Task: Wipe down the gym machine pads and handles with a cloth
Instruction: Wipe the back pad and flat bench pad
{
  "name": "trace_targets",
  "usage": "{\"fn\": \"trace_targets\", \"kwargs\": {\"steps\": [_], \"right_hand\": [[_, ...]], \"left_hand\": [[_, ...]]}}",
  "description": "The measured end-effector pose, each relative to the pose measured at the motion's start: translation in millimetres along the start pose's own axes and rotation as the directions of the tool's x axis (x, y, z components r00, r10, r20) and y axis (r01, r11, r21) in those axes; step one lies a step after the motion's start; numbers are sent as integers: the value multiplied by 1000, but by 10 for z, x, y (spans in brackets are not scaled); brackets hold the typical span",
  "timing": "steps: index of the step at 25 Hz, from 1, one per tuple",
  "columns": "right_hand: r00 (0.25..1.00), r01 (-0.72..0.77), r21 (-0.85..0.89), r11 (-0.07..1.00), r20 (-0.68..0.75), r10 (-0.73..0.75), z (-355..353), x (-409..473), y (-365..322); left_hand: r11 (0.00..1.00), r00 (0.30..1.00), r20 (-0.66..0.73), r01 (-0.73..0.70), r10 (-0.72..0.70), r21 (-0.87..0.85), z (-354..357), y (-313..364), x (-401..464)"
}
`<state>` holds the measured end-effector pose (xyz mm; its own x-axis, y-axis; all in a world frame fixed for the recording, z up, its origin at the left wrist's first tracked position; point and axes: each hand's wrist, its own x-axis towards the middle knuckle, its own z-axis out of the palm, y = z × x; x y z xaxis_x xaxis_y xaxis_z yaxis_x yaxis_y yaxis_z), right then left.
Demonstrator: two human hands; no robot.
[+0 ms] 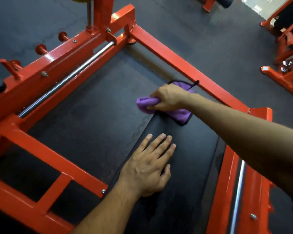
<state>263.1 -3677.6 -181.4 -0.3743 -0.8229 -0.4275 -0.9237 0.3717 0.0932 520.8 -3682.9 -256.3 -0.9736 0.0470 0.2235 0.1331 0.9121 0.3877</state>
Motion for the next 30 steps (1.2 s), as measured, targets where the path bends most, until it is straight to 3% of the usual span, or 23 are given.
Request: {"fn": "trace_targets", "kwargs": {"steps": [4, 5, 7, 9, 12, 14, 16, 18, 20, 23, 26, 28, 30], "right_hand": [[988, 152, 83, 985, 17, -154, 15, -133, -208], [994, 111, 57, 992, 7, -112, -6, -66, -21], [992, -116, 36, 993, -52, 118, -90, 29, 426], [935, -336, 105, 936, -78, 345, -110, 61, 689], [891, -339, 281, 898, -209, 402, -46, -15, 524], [772, -333, 387, 860, -412, 484, 54, -352, 359], [577, -354, 534, 768, -521, 629, 166, -1007, 175], [412, -369, 674, 640, -498, 763, 391, -1717, -184], [313, -393, 771, 500, -399, 862, 722, -2247, -679], [199, -378, 846, 375, -322, 926, 1002, -2612, -1272], [101, -369, 868, 331, -317, 943, 1197, -2751, -1546], [106, -353, 876, 327, -310, 945, 1296, -2598, -1630], [139, -431, 848, 308, -275, 951, 1378, -2312, -1700]], "left_hand": [[1000, 1000, 9, -4, 4, 5, 4, -15, 8], [1000, 1000, 9, -7, 7, 6, 7, -8, 7], [1000, 1000, 1, -10, 10, 3, 5, -12, -6], [1000, 1000, -12, -12, 12, -5, 10, -12, -12], [1000, 999, -35, -8, 7, -22, 31, -15, 1], [1000, 999, -38, -6, 5, -23, 33, -15, 0], [1000, 1000, -15, -6, 6, -23, 4, -13, 6], [1000, 1000, 5, 0, 0, -19, -22, -14, 10], [1000, 999, 40, -8, 9, -17, -72, -1, 12], [1000, 997, 78, -19, 20, -16, -113, 6, 11], [1000, 996, 92, -16, 18, -21, -95, 5, 5], [1000, 998, 63, -8, 9, -16, -54, -5, 8], [1000, 1000, 24, -16, 17, -17, -17, -18, 11]]}}
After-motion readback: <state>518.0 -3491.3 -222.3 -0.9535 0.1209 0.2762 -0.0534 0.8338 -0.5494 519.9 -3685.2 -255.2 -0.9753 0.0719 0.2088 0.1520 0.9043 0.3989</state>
